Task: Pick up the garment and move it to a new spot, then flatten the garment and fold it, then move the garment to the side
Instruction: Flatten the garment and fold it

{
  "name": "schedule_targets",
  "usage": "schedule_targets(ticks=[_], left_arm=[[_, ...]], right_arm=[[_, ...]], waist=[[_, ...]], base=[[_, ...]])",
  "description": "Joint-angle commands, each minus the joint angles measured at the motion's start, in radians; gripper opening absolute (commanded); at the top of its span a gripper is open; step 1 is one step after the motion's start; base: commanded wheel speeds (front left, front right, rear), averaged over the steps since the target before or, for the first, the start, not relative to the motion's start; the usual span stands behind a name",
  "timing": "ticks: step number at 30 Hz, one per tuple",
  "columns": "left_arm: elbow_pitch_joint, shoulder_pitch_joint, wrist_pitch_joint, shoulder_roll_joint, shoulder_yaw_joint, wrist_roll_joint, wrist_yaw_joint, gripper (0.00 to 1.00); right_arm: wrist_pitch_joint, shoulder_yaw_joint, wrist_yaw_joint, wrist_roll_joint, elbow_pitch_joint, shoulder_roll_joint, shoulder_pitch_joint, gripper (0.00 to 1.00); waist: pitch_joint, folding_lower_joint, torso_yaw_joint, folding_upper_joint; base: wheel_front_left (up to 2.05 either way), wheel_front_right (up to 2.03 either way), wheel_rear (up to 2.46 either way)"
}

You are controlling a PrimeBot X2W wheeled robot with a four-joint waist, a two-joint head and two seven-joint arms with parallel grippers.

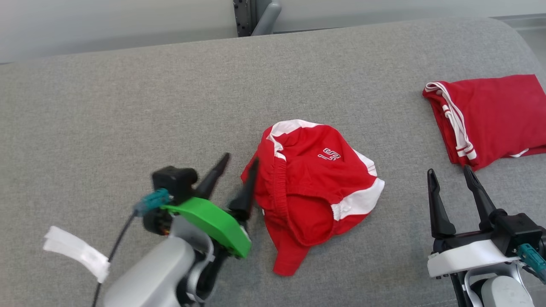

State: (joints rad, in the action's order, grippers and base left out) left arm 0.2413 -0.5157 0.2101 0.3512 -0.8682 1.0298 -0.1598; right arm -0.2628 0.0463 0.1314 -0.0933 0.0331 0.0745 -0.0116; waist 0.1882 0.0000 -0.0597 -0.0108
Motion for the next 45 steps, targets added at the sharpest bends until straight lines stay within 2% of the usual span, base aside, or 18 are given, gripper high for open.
schedule_targets(ticks=[1, 5, 8, 13, 25, 31, 32, 34, 35, 36, 45], left_arm=[[-0.063, 0.013, -0.027, -0.01, -0.028, -0.018, -0.016, 1.0], [-0.176, 0.038, -0.112, -0.04, -0.104, -0.02, -0.044, 1.0], [-0.186, 0.021, -0.169, -0.032, -0.163, -0.061, -0.062, 1.0], [-0.162, 0.018, -0.256, -0.054, -0.229, -0.055, -0.05, 1.0], [-0.067, -0.021, -0.262, -0.107, -0.249, -0.054, -0.02, 1.0], [-0.014, -0.001, -0.239, -0.113, -0.245, -0.05, -0.013, 1.0], [-0.003, 0.007, -0.232, -0.109, -0.246, -0.053, -0.016, 0.98], [0.013, 0.025, -0.213, -0.107, -0.245, -0.052, -0.018, 0.49], [0.018, 0.037, -0.202, -0.108, -0.24, -0.044, -0.017, 0.29], [0.025, 0.046, -0.192, -0.104, -0.24, -0.043, -0.017, 0.0], [0.105, 0.154, -0.12, -0.067, -0.228, -0.029, -0.053, 0.0]], right_arm=[[-0.003, -0.003, -0.002, 0.0, 0.0, -0.003, 0.004, 1.0], [-0.003, -0.008, -0.002, -0.006, 0.004, -0.01, -0.005, 1.0], [-0.003, -0.013, -0.002, -0.009, 0.009, -0.013, -0.016, 1.0], [-0.003, -0.014, -0.002, -0.011, 0.013, -0.016, -0.031, 1.0], [-0.003, -0.015, -0.002, -0.015, 0.023, -0.021, -0.032, 1.0], [-0.003, -0.012, -0.002, -0.018, 0.031, -0.022, -0.026, 1.0], [-0.003, -0.011, -0.002, -0.017, 0.033, -0.023, -0.021, 1.0], [-0.003, -0.007, -0.002, -0.016, 0.037, -0.023, -0.01, 1.0], [-0.003, -0.003, -0.002, -0.016, 0.038, -0.023, -0.006, 1.0], [-0.003, 0.003, -0.002, -0.015, 0.038, -0.023, -0.001, 1.0], [-0.003, 0.032, -0.002, 0.003, 0.041, -0.02, 0.06, 1.0]], waist=[[0.014, 0.0, -0.013, 0.0108], [0.031, 0.0, -0.035, 0.0108], [0.044, 0.0, -0.056, 0.0108], [0.062, 0.0, -0.083, 0.0108], [0.071, 0.0, -0.111, 0.0108], [0.058, 0.0, -0.111, 0.0108], [0.051, 0.0, -0.109, 0.0108], [0.033, 0.0, -0.105, 0.0108], [0.024, 0.0, -0.102, 0.0108], [0.014, 0.0, -0.097, 0.0108], [-0.094, 0.0, -0.051, 0.0108]], base=[[0.0, 0.0, 0.0], [0.0, 0.0, 0.0], [0.0, 0.0, 0.0], [0.0, 0.0, 0.0], [0.0, 0.0, 0.0], [0.0, 0.0, 0.0], [0.0, 0.0, 0.0], [0.0, 0.0, 0.0], [0.0, 0.0, 0.0], [0.0, 0.0, 0.0], [0.0, 0.0, 0.0]])
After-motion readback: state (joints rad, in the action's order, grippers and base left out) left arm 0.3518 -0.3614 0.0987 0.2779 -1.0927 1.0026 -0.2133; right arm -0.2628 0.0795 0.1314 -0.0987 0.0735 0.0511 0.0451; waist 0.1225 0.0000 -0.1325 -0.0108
